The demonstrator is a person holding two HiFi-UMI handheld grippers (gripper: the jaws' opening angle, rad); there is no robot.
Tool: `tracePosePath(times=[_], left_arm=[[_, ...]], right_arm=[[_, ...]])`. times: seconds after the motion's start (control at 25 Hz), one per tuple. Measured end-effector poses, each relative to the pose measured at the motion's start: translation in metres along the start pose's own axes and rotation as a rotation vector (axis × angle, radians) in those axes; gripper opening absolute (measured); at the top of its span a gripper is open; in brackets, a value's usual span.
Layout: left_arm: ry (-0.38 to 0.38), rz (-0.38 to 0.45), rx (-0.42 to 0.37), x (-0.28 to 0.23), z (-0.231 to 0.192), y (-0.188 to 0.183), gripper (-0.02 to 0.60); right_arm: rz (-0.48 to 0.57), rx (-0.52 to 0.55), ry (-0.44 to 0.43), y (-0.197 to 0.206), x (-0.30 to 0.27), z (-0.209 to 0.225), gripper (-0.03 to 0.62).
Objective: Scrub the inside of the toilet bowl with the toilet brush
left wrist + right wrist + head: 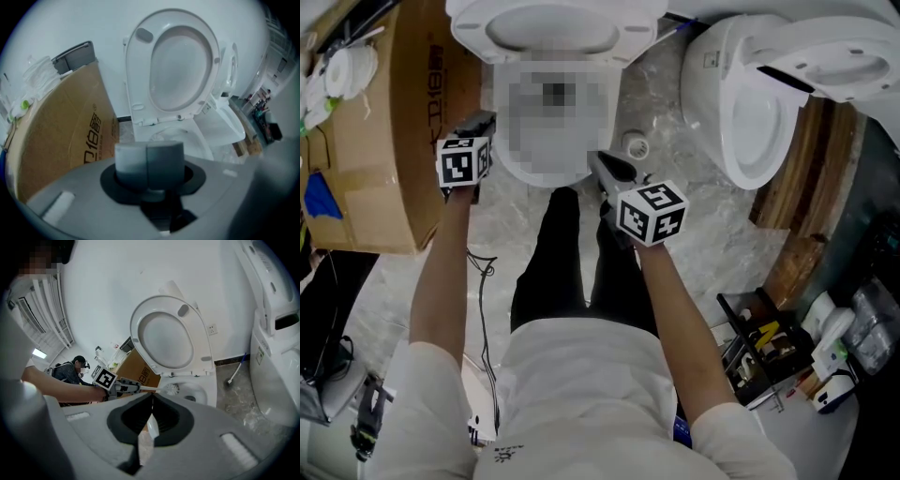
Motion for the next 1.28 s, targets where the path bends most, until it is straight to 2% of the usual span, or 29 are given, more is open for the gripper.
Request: tracePosePath(times=[0.6, 1.0, 1.28], left_arm=[[0.023, 0.004, -0.090, -0.013, 0.029, -0.033, 0.149], [0.049, 0.002, -0.185, -0.019, 0.077, -0.050, 0.148], [0.075, 0.003, -0.215, -0.021, 0.115, -0.050, 0.147]], right_arm=[[0.003, -0.020, 0.019, 0.004, 0.011, 0.014, 0.002], [0.006, -0.040, 0.029, 0.012, 0.026, 0.027, 0.002], [0.004, -0.042, 0.029, 0.020, 0.039, 0.036, 0.001]])
Point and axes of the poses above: the fingertips, and each gripper's own axes: x backward along the fingers, z to its right, y out of its underside, the point moved 2 cm from there along x, backward along the fingers, and after that the axes turned 6 degrees about -z, right-handed, at the moved point
